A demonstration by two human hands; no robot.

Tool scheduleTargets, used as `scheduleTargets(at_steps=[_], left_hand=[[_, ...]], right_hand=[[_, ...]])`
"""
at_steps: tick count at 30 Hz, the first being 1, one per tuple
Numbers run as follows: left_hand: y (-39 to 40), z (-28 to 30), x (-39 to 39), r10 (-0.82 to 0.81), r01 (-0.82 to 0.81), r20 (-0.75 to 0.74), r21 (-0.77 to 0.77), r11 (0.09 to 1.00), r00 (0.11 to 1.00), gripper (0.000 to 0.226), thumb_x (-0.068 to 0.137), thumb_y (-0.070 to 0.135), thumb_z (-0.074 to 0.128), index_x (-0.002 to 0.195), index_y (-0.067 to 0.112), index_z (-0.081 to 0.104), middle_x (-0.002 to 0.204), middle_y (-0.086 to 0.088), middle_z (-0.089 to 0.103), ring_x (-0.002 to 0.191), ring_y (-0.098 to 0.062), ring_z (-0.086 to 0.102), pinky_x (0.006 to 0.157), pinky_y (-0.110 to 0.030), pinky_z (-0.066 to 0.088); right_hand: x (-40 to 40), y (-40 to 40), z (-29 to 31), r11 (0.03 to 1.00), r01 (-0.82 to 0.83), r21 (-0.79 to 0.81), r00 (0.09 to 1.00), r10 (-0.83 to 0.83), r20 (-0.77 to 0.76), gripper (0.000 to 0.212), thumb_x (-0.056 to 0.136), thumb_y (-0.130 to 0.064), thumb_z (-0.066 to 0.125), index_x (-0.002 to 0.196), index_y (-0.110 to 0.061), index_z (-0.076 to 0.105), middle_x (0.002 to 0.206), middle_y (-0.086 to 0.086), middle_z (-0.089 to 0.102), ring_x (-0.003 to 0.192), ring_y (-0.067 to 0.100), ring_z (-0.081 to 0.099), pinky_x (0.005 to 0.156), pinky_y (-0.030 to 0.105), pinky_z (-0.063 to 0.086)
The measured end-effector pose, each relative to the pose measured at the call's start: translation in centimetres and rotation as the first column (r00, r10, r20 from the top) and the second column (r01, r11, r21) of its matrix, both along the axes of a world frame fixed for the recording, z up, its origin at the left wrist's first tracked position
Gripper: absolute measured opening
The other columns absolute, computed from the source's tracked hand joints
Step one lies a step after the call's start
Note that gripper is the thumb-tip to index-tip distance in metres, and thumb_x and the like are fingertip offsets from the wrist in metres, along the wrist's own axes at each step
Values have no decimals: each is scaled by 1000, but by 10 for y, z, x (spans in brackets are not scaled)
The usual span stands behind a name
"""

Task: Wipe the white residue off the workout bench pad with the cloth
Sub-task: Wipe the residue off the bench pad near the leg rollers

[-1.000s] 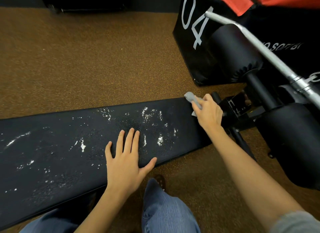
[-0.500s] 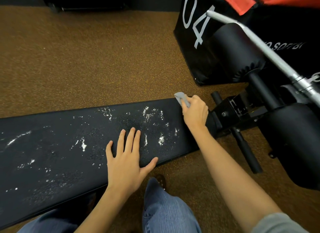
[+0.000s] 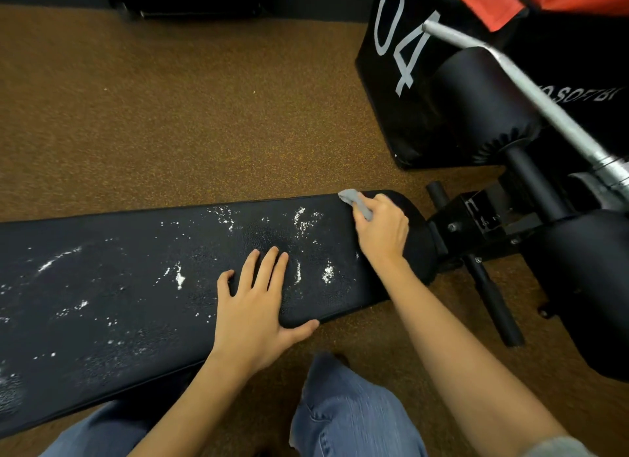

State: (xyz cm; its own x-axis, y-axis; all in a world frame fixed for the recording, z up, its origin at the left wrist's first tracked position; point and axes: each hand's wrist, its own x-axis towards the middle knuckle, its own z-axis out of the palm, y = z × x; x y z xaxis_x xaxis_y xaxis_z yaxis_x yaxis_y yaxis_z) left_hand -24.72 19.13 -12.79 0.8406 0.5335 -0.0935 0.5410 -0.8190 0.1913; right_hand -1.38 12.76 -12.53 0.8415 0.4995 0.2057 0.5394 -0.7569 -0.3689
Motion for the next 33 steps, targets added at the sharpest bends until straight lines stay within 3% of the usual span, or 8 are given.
scheduleTargets(at_steps=[2, 6, 13, 15, 20, 27, 29, 33], left_hand=[[-2, 2, 2, 6, -6, -5, -5, 1000, 1000, 110, 64, 87, 45, 146, 14, 43, 153, -4, 40, 141, -29, 35, 101, -57, 36], [0, 2, 4, 0, 0, -18, -11, 1000, 1000, 113, 59, 86, 47, 148, 16, 38, 155, -2, 36, 143, -27, 31, 104, -55, 35], [3, -1, -1, -12, 12, -15, 2, 1000, 1000, 116, 55, 86, 50, 148, 17, 38, 154, -1, 36, 142, -27, 32, 102, -54, 34], [3, -1, 0, -10, 10, -16, 5, 1000, 1000, 116, 54, 85, 52, 147, 17, 40, 153, -1, 38, 141, -27, 33, 101, -53, 34], [5, -2, -1, -28, 28, -4, 12, 1000, 1000, 116, 56, 87, 48, 148, 18, 39, 154, -1, 37, 141, -26, 33, 101, -53, 36], [5, 5, -3, -73, 72, -23, -41, 997, 997, 116, 67, 86, 44, 156, 20, 11, 164, 1, 11, 149, -26, 9, 111, -53, 21], [5, 7, 1, -74, 73, -18, -40, 997, 997, 116, 68, 84, 49, 156, 20, 10, 163, 1, 10, 149, -26, 9, 112, -54, 20], [7, 6, -6, -63, 63, -14, -34, 997, 998, 116, 65, 81, 58, 155, 18, 20, 161, -1, 20, 147, -27, 17, 109, -55, 25]], right_hand=[[-30, -8, -2, 987, -158, 39, 987, 158, -2, 18, 92, -32, 62, 100, -21, 73, 76, 8, 56, 65, 37, 60, 52, 38, 40], [-42, -55, -4, 894, -447, 35, 893, 448, -49, 33, 89, -41, 56, 117, -29, 70, 77, -3, 56, 60, 20, 59, 51, 33, 48], [-3, -24, -4, 995, -69, 75, 998, 68, 17, 22, 90, -32, 66, 82, -14, 75, 68, 4, 53, 61, 29, 58, 52, 30, 33], [-33, -11, -6, 985, -137, 104, 991, 137, 11, 19, 87, -34, 71, 82, -16, 75, 68, 4, 54, 57, 30, 58, 51, 28, 29], [-71, -53, -1, 895, -440, 78, 892, 446, -79, 22, 88, -48, 58, 96, -33, 72, 74, -6, 57, 60, 17, 59, 49, 34, 46], [0, -35, -3, 1000, -31, -2, 1000, 31, 5, 29, 93, -40, 60, 115, -24, 68, 105, 3, 69, 92, 30, 66, 74, 40, 51], [-22, -20, -2, 1000, -22, -20, 999, 21, -31, 37, 93, -40, 60, 125, -20, 63, 113, 3, 66, 97, 31, 64, 77, 40, 49], [-80, -36, -6, 969, -238, 69, 960, 246, -135, 34, 89, -30, 68, 121, -20, 65, 105, 0, 66, 89, 24, 65, 72, 39, 54]])
